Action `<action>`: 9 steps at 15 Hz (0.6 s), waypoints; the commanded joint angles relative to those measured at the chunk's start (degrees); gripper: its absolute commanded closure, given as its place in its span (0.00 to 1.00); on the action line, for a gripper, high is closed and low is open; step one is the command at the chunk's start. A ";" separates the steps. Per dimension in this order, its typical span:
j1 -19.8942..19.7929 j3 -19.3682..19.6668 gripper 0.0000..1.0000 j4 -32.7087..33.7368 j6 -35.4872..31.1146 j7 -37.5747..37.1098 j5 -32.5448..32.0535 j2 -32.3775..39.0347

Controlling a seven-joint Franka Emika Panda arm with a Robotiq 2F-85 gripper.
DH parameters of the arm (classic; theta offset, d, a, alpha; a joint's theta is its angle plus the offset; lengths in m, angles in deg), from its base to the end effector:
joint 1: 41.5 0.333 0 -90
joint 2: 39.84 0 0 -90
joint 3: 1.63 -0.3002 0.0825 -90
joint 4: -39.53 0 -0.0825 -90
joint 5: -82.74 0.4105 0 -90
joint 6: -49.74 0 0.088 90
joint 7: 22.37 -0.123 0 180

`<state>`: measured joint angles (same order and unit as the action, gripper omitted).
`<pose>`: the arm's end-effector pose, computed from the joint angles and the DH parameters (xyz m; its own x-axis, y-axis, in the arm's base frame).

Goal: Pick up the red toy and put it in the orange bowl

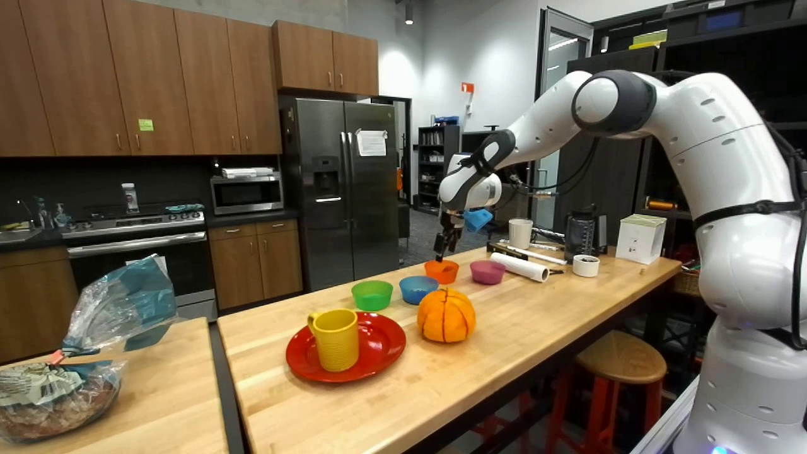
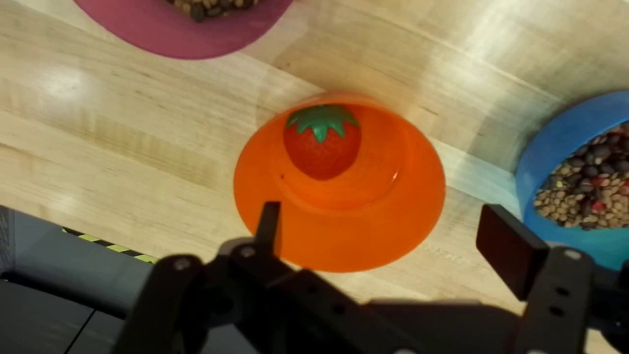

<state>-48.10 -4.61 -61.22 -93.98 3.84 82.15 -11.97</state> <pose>0.7009 -0.0471 0.2726 0.8918 0.3826 0.2415 0.3691 -0.9239 0.1008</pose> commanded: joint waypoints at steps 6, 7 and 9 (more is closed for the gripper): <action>0.39 -0.77 0.00 -22.64 3.45 -1.26 4.71 -22.84; 0.76 -0.58 0.00 -24.46 4.82 -1.10 5.55 -25.27; 1.55 0.06 0.00 -27.97 7.34 -0.68 7.17 -30.03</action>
<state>-47.49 -5.31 -82.05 -89.78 2.94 86.98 -33.16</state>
